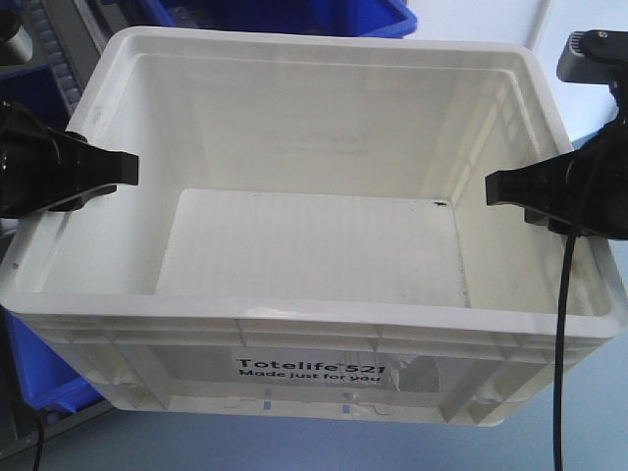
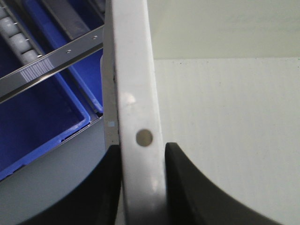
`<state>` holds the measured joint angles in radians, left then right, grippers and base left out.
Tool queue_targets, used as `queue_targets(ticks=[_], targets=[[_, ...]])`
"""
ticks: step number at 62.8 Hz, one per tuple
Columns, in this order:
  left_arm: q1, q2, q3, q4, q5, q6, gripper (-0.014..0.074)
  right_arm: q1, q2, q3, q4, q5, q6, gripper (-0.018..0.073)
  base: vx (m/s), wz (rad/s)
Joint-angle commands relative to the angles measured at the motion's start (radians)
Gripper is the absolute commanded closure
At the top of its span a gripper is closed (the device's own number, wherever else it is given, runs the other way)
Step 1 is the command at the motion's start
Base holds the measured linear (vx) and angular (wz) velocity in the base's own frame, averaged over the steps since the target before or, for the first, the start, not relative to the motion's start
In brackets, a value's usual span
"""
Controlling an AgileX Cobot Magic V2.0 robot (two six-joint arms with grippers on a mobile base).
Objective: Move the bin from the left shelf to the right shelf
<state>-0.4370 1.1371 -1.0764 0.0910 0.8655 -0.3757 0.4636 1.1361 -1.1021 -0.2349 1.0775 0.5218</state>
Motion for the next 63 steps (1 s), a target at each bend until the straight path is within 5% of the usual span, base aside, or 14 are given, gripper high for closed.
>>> queue_targets(ticks=[1, 63], targets=[[-0.007, -0.044, -0.042, 0.007, -0.114, 0.035, 0.0558, -0.009, -0.028, -0.034, -0.127, -0.065, 0.001, 0.0564, 0.02, 0.53], [-0.007, -0.044, -0.042, 0.007, -0.114, 0.035, 0.0558, -0.009, -0.028, -0.034, -0.127, -0.064, 0.001, 0.0564, 0.03, 0.43]])
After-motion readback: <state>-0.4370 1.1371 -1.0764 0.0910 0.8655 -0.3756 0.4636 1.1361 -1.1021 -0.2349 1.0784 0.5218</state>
